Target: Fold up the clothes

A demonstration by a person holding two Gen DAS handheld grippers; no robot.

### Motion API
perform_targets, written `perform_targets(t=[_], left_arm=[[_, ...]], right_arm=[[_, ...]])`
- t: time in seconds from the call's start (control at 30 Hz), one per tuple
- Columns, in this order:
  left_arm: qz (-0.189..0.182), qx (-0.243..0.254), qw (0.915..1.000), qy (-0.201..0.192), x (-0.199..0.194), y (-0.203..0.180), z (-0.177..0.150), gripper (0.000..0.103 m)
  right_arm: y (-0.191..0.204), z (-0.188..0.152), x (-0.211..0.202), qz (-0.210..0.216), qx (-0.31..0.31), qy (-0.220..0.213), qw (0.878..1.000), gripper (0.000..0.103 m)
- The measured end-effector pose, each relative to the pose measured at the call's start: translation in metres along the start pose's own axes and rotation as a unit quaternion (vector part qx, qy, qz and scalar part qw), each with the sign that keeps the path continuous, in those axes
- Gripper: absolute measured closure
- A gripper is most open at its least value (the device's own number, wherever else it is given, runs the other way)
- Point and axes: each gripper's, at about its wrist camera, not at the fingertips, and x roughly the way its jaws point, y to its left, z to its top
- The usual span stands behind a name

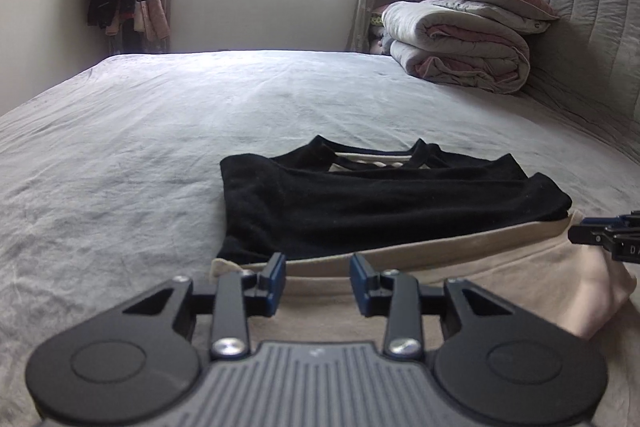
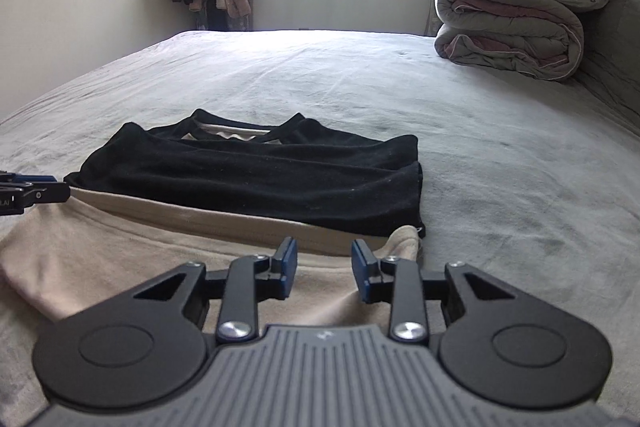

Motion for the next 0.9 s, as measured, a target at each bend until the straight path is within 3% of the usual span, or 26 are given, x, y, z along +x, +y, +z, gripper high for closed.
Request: perform_targets(t=[0.07,0.2,0.27,0.37,0.63,0.9], left_arm=[[-0.001,0.019,0.9995,0.024,0.011,-0.009,-0.005,0.067],[0.012,0.018,0.9994,0.028,0.020,-0.018,-0.012,0.068],[0.005,0.017,0.9995,0.026,0.020,-0.020,-0.013,0.086],[0.010,0.037,0.9991,0.017,0.017,-0.027,-0.016,0.099],[0.020,0.037,0.9991,-0.008,0.010,-0.029,-0.016,0.101],[0.035,0.027,0.9970,-0.064,-0.005,-0.028,-0.016,0.101]], right_arm=[[0.004,-0.005,0.007,0.001,-0.010,0.017,1.000,0.069],[0.005,-0.013,0.015,0.003,-0.010,0.024,1.000,0.070],[0.005,-0.015,0.016,0.005,-0.007,0.021,1.000,0.079],[0.010,-0.017,0.014,0.005,-0.014,0.013,1.000,0.093],[0.015,-0.016,0.004,-0.014,-0.020,-0.025,0.999,0.099],[0.020,-0.011,-0.006,-0.031,-0.031,-0.073,0.996,0.100]])
